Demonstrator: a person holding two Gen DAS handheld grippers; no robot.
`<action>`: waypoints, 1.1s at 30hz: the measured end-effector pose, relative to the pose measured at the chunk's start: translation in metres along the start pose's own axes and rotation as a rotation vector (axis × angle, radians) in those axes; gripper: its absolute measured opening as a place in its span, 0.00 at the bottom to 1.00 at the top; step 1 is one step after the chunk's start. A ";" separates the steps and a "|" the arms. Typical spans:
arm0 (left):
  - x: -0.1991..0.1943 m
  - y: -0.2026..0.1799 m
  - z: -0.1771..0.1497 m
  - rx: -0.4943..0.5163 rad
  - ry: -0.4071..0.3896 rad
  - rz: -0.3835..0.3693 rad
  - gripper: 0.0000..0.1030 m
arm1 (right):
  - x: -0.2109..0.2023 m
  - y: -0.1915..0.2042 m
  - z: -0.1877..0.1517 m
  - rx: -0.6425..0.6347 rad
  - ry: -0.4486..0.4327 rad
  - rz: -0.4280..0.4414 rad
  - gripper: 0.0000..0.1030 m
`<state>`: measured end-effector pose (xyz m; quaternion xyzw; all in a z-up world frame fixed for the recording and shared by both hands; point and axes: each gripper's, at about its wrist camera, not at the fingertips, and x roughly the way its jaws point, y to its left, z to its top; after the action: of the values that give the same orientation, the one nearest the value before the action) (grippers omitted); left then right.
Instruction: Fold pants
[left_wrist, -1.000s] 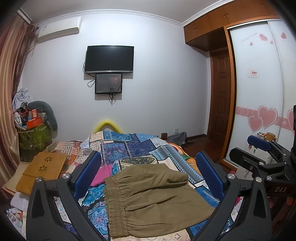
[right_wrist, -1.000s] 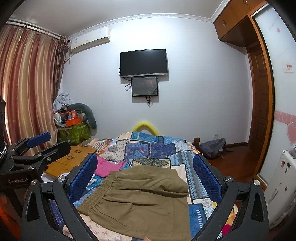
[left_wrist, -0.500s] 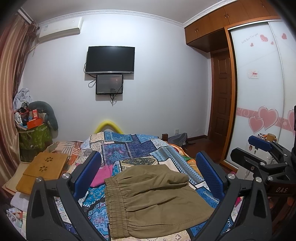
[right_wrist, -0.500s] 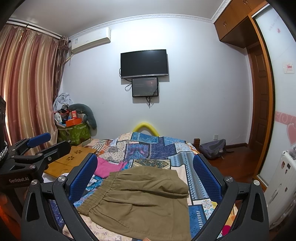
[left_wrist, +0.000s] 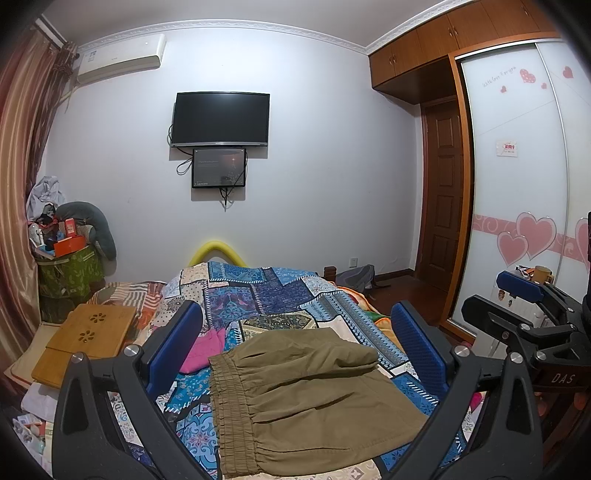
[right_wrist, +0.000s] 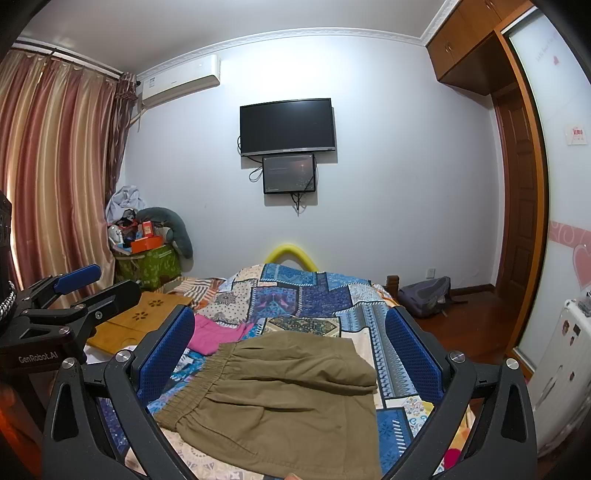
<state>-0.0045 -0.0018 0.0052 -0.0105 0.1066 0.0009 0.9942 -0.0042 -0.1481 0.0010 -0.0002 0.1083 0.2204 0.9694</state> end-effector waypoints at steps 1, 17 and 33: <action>0.000 0.000 0.000 0.000 0.000 0.000 1.00 | 0.000 0.000 0.000 0.000 0.001 0.000 1.00; 0.085 0.047 -0.010 -0.023 0.172 0.066 1.00 | 0.047 -0.038 -0.019 0.033 0.097 -0.059 1.00; 0.235 0.127 -0.109 -0.037 0.592 0.190 1.00 | 0.182 -0.125 -0.124 0.016 0.513 -0.165 0.99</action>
<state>0.2016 0.1225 -0.1534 -0.0183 0.3922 0.0925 0.9151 0.1831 -0.1888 -0.1638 -0.0570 0.3517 0.1326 0.9249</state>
